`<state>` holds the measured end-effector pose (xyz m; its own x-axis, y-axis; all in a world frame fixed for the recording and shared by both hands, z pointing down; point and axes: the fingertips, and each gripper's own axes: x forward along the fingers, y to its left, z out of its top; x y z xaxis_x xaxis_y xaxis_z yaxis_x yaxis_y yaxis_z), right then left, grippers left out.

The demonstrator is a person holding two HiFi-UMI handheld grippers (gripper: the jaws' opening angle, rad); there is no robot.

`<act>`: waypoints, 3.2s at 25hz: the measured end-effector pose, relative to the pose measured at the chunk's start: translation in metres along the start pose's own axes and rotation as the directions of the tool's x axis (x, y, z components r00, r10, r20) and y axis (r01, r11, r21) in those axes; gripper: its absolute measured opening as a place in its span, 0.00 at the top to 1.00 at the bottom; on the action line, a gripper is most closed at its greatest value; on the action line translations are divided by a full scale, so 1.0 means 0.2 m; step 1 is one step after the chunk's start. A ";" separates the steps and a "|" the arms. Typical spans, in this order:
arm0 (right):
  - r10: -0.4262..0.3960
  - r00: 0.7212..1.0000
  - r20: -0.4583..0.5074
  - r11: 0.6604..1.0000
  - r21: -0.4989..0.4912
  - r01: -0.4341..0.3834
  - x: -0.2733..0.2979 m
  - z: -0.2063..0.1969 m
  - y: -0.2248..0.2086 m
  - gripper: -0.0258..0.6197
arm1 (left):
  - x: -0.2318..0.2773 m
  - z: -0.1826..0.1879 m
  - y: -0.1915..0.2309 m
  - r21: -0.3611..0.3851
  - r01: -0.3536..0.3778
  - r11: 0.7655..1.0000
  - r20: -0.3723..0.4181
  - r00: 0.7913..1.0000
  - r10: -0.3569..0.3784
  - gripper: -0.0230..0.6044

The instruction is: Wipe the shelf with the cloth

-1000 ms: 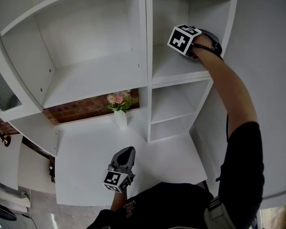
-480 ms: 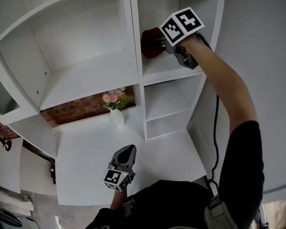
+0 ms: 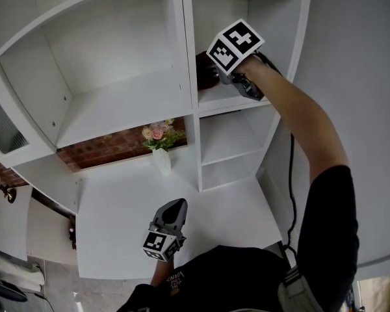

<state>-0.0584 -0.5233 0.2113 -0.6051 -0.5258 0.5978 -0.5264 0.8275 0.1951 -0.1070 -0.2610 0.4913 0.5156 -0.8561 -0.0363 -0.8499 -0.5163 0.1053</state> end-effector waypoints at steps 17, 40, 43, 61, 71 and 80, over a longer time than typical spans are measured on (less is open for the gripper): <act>-0.584 0.752 -0.305 0.763 -0.522 0.381 -0.29 -0.28 -0.48 0.81 | 0.03 -0.04 -0.02 -0.025 0.031 0.999 0.003 1.000 -0.031 0.95; -0.501 0.849 -0.172 0.798 -0.470 0.376 -0.35 -0.15 -0.32 0.81 | 0.03 -0.06 -0.03 -0.035 0.048 0.998 -0.013 0.999 -0.048 0.95; -0.320 0.942 -0.099 0.908 -0.314 0.276 -0.29 -0.08 -0.17 0.81 | 0.04 -0.06 -0.05 -0.033 0.058 0.998 -0.016 0.998 -0.059 0.95; 0.101 0.995 -0.006 0.995 0.007 -0.101 -0.16 -0.08 0.17 0.81 | 0.05 -0.05 -0.08 -0.034 0.067 0.997 -0.022 0.997 -0.067 0.95; -0.021 0.996 -0.092 0.999 -0.030 0.018 -0.31 -0.24 0.00 0.81 | 0.05 -0.06 -0.11 -0.040 0.082 0.996 -0.026 0.996 -0.083 0.95; -0.195 0.965 -0.174 0.981 -0.027 0.193 -0.49 -0.45 -0.25 0.81 | 0.08 -0.09 -0.13 -0.044 0.119 0.992 -0.035 0.992 -0.121 0.95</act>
<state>0.0804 -0.4958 0.2132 -0.3779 -0.6347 0.6740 -0.6172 0.7154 0.3275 -0.0754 -0.2614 0.5058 0.6177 -0.7862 -0.0143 -0.7769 -0.6130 0.1437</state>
